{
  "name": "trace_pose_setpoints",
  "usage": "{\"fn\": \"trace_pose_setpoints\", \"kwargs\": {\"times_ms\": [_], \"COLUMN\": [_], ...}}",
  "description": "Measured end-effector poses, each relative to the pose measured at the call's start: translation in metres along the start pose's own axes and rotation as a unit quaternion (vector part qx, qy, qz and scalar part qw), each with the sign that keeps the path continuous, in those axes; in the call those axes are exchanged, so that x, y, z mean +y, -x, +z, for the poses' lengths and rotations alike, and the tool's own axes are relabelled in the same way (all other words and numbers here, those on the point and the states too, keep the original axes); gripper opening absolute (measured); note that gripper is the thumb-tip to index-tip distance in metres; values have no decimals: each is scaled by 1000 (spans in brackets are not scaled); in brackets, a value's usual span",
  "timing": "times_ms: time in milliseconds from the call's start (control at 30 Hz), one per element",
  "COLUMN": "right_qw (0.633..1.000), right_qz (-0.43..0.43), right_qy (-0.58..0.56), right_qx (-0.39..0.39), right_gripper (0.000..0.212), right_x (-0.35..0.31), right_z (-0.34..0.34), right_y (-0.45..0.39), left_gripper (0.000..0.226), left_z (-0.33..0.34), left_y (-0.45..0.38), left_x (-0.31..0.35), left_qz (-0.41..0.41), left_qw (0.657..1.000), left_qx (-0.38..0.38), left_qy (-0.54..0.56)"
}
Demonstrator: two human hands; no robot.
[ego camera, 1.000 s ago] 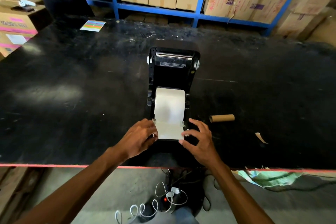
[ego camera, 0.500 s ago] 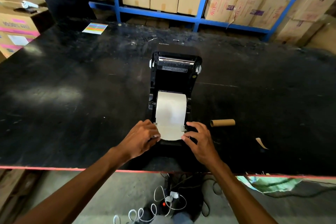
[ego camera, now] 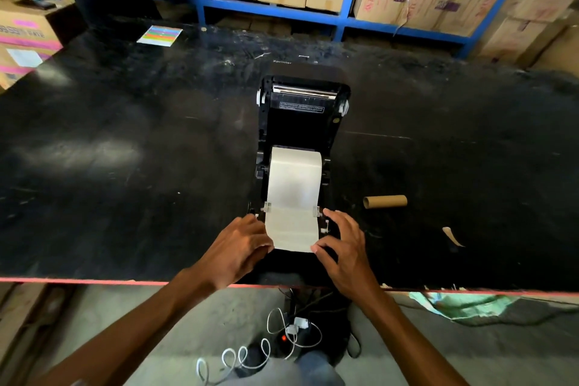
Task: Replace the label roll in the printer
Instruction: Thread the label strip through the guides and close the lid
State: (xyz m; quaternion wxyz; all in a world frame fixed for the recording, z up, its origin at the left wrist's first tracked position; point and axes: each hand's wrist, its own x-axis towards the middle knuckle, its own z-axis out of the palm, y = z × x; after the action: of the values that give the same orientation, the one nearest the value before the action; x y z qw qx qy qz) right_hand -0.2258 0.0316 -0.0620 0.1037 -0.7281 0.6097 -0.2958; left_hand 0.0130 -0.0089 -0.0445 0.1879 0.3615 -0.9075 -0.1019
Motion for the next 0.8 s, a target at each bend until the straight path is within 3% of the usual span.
{"fn": "trace_pose_setpoints", "kwargs": {"times_ms": [333, 633, 800], "right_qw": [996, 995, 994], "right_qz": [-47, -56, -63], "right_qy": [70, 78, 87], "right_qx": [18, -5, -11], "right_gripper": [14, 16, 15], "right_x": [0, 3, 3], "right_z": [11, 19, 21], "right_y": [36, 55, 59], "left_gripper": [25, 28, 22], "left_z": [18, 30, 34], "left_y": [22, 37, 43], "left_x": [11, 13, 15], "left_qz": [7, 9, -28], "left_qw": [1000, 999, 999], "left_qx": [-11, -26, -6], "left_qy": [-11, -17, 42]}}
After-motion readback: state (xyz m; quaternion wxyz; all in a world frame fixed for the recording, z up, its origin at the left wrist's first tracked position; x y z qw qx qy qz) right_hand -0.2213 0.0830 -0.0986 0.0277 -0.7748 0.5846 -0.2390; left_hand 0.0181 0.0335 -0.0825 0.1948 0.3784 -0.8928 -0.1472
